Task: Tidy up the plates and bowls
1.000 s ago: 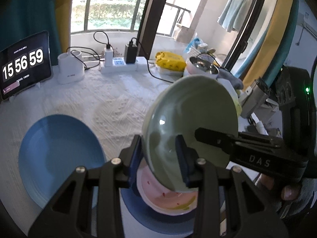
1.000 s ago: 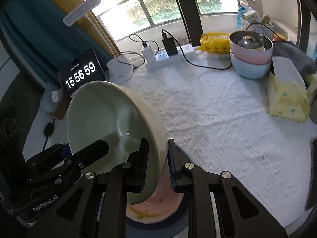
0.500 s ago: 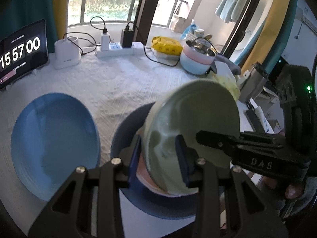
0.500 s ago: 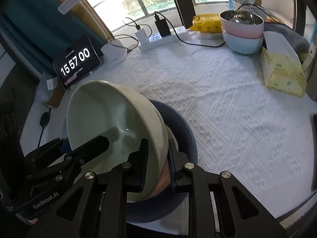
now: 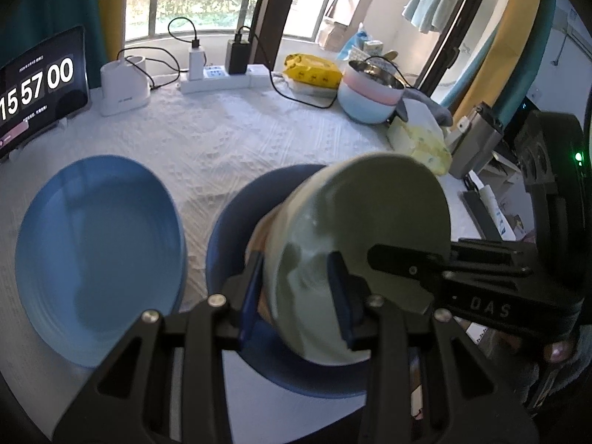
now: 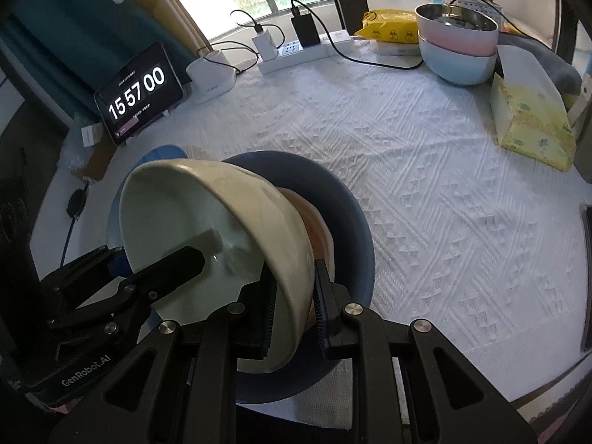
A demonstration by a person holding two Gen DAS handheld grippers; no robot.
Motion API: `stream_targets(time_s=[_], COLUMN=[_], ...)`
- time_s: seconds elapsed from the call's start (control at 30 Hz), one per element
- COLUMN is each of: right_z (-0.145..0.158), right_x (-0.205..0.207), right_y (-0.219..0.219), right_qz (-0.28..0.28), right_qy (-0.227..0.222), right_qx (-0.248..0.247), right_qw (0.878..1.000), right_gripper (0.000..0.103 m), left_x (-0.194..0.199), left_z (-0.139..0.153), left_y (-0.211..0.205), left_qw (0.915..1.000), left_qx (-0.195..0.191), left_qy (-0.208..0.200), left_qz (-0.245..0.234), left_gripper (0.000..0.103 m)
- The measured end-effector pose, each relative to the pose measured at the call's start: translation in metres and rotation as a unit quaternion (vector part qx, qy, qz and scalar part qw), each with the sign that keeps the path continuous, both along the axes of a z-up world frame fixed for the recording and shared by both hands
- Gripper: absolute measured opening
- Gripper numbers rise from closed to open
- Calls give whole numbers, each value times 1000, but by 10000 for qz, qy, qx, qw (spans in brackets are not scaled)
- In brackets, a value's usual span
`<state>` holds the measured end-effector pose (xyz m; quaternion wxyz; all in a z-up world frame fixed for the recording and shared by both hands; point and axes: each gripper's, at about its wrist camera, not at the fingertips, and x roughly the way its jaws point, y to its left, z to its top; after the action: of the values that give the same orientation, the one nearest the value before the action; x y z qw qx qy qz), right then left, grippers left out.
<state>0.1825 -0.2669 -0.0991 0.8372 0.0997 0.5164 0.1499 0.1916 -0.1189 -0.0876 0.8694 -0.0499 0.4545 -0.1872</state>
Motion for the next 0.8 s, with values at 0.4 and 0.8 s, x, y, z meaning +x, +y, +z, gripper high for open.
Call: stream_targets(time_s=[0.4,0.8], right_z=[-1,1], right_x=[-4,-12], right_y=[9,23], right_qz=[231,564], right_qy=[-93,-428], right_qx=[-373,-1094], right_qw=[9990,9915], right_gripper=[21,22], left_x=[-2,-6], left_z=[-6,-5], left_y=[2,2], left_qw=[9999,9997], left_qx=[102,224], left_qy=[49,-99], left_qz=[-15,-35], left_gripper=[36,36])
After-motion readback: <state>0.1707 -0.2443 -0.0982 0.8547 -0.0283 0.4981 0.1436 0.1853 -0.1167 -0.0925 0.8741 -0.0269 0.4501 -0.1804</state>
